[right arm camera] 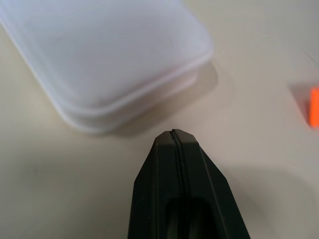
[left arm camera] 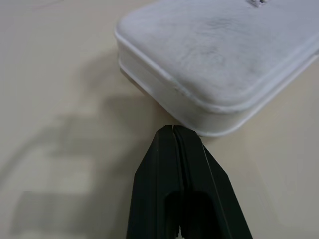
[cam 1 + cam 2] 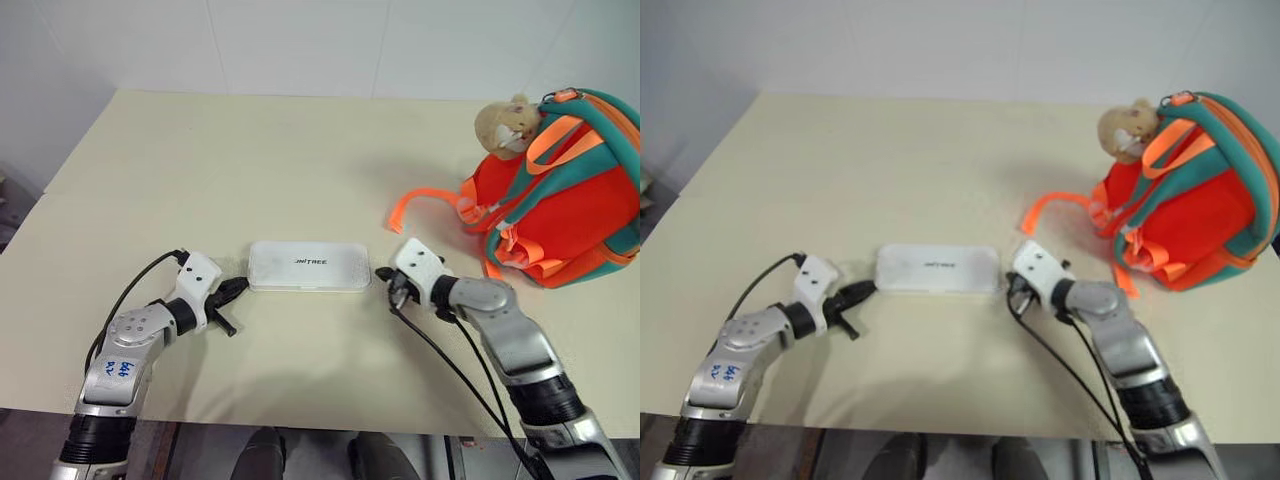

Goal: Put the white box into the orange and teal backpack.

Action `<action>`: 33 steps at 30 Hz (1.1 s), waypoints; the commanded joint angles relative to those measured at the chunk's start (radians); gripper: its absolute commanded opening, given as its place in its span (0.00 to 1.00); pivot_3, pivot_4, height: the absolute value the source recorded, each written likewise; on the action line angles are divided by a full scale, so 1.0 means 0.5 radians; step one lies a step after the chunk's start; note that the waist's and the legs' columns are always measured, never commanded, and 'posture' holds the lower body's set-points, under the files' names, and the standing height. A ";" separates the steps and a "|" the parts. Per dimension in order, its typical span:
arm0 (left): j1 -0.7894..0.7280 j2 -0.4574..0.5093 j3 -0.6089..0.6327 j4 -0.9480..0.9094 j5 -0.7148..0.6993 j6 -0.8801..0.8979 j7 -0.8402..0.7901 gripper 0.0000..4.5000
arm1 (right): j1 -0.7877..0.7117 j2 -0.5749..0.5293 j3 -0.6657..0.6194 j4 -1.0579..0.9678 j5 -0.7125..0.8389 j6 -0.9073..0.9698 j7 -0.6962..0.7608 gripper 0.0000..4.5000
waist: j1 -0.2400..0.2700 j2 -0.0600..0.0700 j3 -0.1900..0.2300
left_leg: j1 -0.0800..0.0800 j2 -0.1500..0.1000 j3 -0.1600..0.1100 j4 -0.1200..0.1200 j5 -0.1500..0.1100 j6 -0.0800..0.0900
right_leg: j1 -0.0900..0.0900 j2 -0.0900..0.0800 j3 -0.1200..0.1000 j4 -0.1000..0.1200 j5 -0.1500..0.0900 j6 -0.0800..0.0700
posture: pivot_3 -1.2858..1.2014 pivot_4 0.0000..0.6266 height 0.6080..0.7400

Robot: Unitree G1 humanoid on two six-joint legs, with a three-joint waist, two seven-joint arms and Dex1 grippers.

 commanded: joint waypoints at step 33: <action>-0.090 -0.127 0.027 -0.051 0.016 -0.158 0.127 0.01 | -0.227 0.161 0.011 0.288 0.034 -0.228 -0.193 0.00 | -0.006 0.000 0.000 | -0.003 0.003 0.004 -0.003 -0.001 0.001 | 0.000 0.002 0.000 -0.012 0.004 -0.006 | 0.52 0.24 1.00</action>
